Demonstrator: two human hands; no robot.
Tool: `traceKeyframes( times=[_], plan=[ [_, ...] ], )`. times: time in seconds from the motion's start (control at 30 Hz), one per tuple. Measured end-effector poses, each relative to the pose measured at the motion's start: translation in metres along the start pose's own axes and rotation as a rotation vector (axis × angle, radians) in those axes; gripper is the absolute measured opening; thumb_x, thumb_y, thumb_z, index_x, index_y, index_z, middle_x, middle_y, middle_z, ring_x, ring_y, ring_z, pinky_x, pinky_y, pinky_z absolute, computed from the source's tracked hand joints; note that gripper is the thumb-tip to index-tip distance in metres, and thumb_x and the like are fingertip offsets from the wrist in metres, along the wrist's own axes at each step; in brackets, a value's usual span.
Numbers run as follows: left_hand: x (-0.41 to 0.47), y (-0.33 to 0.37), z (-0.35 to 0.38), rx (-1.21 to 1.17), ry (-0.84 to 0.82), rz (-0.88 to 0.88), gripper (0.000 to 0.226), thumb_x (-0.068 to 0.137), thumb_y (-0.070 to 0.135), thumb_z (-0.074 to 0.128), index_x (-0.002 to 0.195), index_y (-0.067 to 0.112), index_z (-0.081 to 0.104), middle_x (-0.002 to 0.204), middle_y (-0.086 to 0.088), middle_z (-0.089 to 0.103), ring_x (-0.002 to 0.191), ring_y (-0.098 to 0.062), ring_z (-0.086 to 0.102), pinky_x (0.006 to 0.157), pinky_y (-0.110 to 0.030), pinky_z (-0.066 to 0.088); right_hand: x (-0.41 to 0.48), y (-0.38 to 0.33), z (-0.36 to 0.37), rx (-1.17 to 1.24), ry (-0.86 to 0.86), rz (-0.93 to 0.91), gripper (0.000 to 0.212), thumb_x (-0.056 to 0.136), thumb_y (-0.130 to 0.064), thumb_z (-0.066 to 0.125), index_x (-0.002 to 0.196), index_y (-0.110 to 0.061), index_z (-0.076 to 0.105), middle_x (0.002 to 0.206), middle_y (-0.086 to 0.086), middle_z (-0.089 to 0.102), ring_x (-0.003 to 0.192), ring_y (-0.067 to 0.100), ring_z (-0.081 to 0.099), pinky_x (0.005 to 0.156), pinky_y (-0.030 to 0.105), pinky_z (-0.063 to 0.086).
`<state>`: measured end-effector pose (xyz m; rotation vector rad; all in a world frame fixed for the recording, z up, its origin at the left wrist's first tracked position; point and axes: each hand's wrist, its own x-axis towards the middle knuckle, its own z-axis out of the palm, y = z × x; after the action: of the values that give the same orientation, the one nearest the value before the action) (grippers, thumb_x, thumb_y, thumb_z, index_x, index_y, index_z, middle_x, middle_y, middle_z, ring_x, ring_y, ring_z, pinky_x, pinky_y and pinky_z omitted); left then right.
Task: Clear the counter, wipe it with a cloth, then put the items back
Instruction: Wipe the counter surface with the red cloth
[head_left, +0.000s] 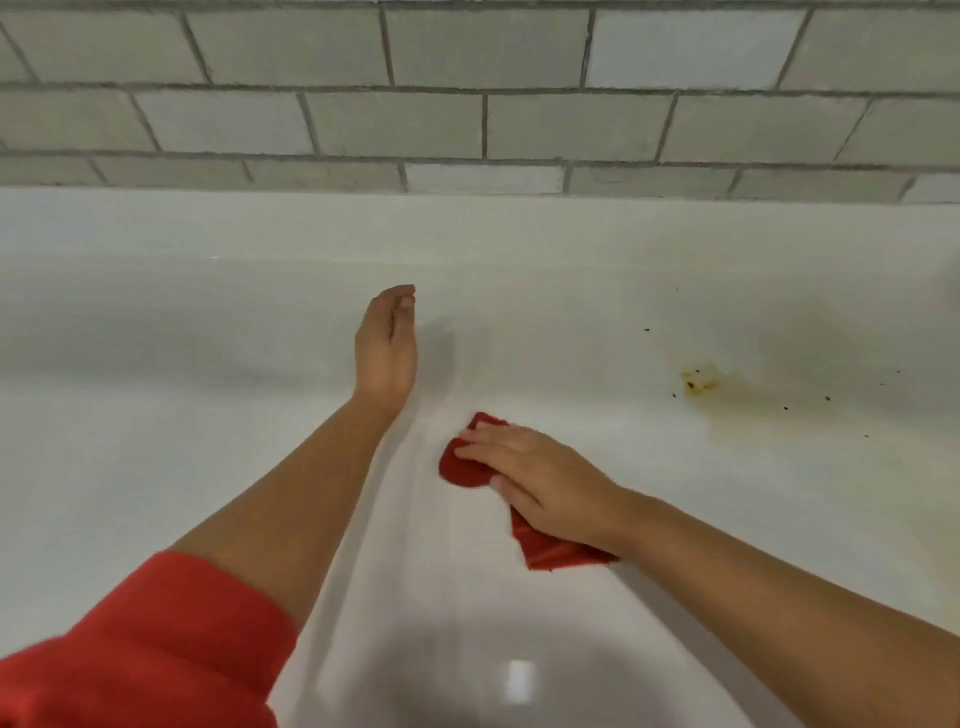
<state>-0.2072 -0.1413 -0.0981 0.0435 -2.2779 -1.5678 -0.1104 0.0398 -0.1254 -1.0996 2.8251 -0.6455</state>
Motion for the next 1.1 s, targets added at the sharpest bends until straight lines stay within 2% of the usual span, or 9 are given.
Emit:
traceKeyframes(
  times=[0.07, 0.13, 0.27, 0.33, 0.5, 0.63, 0.87, 1.0, 1.1],
  plan=[
    [-0.008, 0.006, -0.023, -0.128, 0.031, -0.088, 0.03, 0.1, 0.017, 0.035, 0.121, 0.012, 0.055, 0.109, -0.001, 0.059, 0.091, -0.015, 0.061, 0.083, -0.022, 0.044, -0.008, 0.009, -0.011, 0.103, -0.045, 0.035, 0.044, 0.095, -0.016, 0.042, 0.138, -0.018, 0.045, 0.141, -0.002, 0.048, 0.131, 0.009, 0.04, 0.105, 0.008, 0.019],
    [-0.017, 0.007, -0.046, -0.173, 0.055, -0.123, 0.029, 0.1, 0.017, 0.034, 0.119, 0.012, 0.055, 0.103, -0.004, 0.061, 0.078, -0.014, 0.062, 0.076, -0.023, 0.044, -0.006, 0.03, -0.023, 0.119, 0.014, 0.142, 0.044, 0.097, -0.013, 0.045, 0.14, -0.019, 0.042, 0.142, -0.002, 0.046, 0.131, 0.013, 0.041, 0.101, 0.007, 0.021],
    [-0.037, 0.002, -0.076, -0.143, 0.059, -0.155, 0.029, 0.1, 0.018, 0.034, 0.118, 0.013, 0.055, 0.099, -0.007, 0.064, 0.074, -0.017, 0.062, 0.069, -0.023, 0.045, 0.018, 0.065, -0.037, -0.027, 0.111, 0.442, 0.047, 0.1, -0.017, 0.037, 0.146, -0.019, 0.029, 0.153, 0.0, 0.031, 0.138, 0.021, 0.032, 0.112, 0.027, 0.022],
    [-0.047, 0.003, -0.079, -0.142, 0.04, -0.169, 0.028, 0.1, 0.018, 0.034, 0.118, 0.013, 0.055, 0.096, -0.006, 0.064, 0.074, -0.017, 0.062, 0.069, -0.023, 0.045, 0.025, 0.063, -0.031, -0.131, 0.105, 0.487, 0.049, 0.1, -0.019, 0.033, 0.149, -0.018, 0.024, 0.156, 0.0, 0.024, 0.142, 0.02, 0.025, 0.116, 0.029, 0.016],
    [-0.075, 0.01, -0.071, -0.171, -0.093, -0.162, 0.026, 0.1, 0.017, 0.034, 0.114, 0.016, 0.056, 0.093, -0.003, 0.064, 0.074, -0.017, 0.063, 0.069, -0.022, 0.046, -0.006, 0.02, -0.015, -0.191, 0.112, 0.347, 0.047, 0.1, -0.018, 0.034, 0.147, -0.016, 0.027, 0.155, -0.001, 0.027, 0.143, 0.014, 0.023, 0.115, 0.021, 0.008],
    [-0.097, 0.018, -0.074, -0.192, -0.163, -0.146, 0.024, 0.1, 0.018, 0.036, 0.113, 0.017, 0.056, 0.092, -0.001, 0.064, 0.073, -0.014, 0.063, 0.063, -0.013, 0.048, -0.033, -0.026, -0.001, -0.198, 0.099, 0.332, 0.047, 0.1, -0.019, 0.033, 0.147, -0.017, 0.028, 0.154, -0.002, 0.027, 0.144, 0.013, 0.021, 0.116, 0.02, 0.005],
    [-0.133, 0.037, -0.09, -0.226, -0.247, -0.12, 0.023, 0.099, 0.019, 0.037, 0.109, 0.018, 0.057, 0.088, 0.001, 0.065, 0.073, -0.014, 0.063, 0.071, -0.023, 0.047, -0.063, -0.125, 0.036, -0.139, 0.138, 0.311, 0.047, 0.099, -0.011, 0.034, 0.145, -0.018, 0.033, 0.153, -0.002, 0.03, 0.143, 0.013, 0.023, 0.111, 0.014, 0.001],
    [-0.155, 0.05, -0.097, -0.208, -0.307, -0.088, 0.023, 0.099, 0.018, 0.037, 0.11, 0.014, 0.058, 0.088, -0.001, 0.065, 0.07, -0.012, 0.063, 0.065, -0.014, 0.046, -0.072, -0.178, 0.062, -0.08, 0.198, 0.298, 0.05, 0.092, -0.002, 0.043, 0.14, -0.014, 0.043, 0.147, 0.003, 0.041, 0.138, 0.02, 0.035, 0.113, 0.021, 0.011],
    [-0.17, 0.058, -0.104, -0.195, -0.332, -0.056, 0.024, 0.099, 0.018, 0.037, 0.11, 0.014, 0.058, 0.089, -0.002, 0.065, 0.069, -0.013, 0.062, 0.065, -0.016, 0.045, -0.076, -0.205, 0.085, -0.087, 0.235, 0.255, 0.051, 0.079, 0.003, 0.051, 0.128, -0.011, 0.057, 0.13, 0.007, 0.059, 0.12, 0.026, 0.054, 0.106, 0.037, 0.037]
  ],
)
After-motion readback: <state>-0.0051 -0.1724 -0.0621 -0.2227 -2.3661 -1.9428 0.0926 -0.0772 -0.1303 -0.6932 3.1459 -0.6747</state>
